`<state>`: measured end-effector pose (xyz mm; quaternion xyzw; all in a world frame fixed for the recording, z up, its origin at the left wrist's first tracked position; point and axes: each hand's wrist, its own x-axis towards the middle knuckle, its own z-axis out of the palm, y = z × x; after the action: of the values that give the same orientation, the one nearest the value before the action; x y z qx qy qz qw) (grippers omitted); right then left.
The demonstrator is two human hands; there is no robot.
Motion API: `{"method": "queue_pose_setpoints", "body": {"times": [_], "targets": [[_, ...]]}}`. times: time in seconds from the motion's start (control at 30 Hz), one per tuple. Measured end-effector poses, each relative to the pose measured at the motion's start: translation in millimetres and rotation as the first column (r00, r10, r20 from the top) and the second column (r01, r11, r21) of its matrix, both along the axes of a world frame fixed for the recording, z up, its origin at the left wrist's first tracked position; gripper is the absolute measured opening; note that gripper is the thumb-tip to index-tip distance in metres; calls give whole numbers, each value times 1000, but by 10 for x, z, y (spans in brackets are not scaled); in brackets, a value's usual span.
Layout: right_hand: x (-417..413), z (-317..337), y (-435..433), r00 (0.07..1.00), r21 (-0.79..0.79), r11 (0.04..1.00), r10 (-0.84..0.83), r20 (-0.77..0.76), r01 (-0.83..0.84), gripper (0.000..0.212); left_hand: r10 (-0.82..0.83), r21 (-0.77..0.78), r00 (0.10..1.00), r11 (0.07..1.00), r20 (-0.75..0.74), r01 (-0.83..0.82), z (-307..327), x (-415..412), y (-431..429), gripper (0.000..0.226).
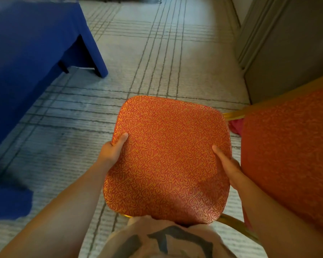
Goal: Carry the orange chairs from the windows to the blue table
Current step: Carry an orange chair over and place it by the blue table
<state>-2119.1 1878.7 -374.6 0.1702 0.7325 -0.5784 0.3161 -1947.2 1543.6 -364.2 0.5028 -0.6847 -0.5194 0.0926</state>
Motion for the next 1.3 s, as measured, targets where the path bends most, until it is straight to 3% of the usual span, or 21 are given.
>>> {"method": "queue_pose_setpoints", "body": {"times": [0.17,0.43,0.63,0.8,0.9,1.1,1.3], "targets": [[-896,194,-661,998,-12,1000,-21,-65,20,44,-25,-38,999,999,-37,24,168,-918,-762,80],[-2410,45,-1446,998,38,999,-33,-48,35,48,-44,34,998,998,-47,45,-83,-2477,-1520,72],[-3936,192,-2212,998,32,999,13,-53,-11,46,-21,43,1000,999,12,21,114,-3897,-2258,108],[-4743,138,-2743,999,18,999,43,14,-44,79,-7,27,998,1000,56,5,149,-4623,-2707,85],[-5085,50,-3185,998,15,999,44,45,-45,75,49,31,997,998,67,-52,127,-4975,-3110,76],[-5884,-115,-4154,998,40,998,43,51,-45,74,33,86,999,996,22,-35,-73,-5724,-4034,88],[-6876,-131,-5584,1000,5,1000,18,22,-18,77,36,84,999,996,29,-38,14,-6797,-5458,85]]}}
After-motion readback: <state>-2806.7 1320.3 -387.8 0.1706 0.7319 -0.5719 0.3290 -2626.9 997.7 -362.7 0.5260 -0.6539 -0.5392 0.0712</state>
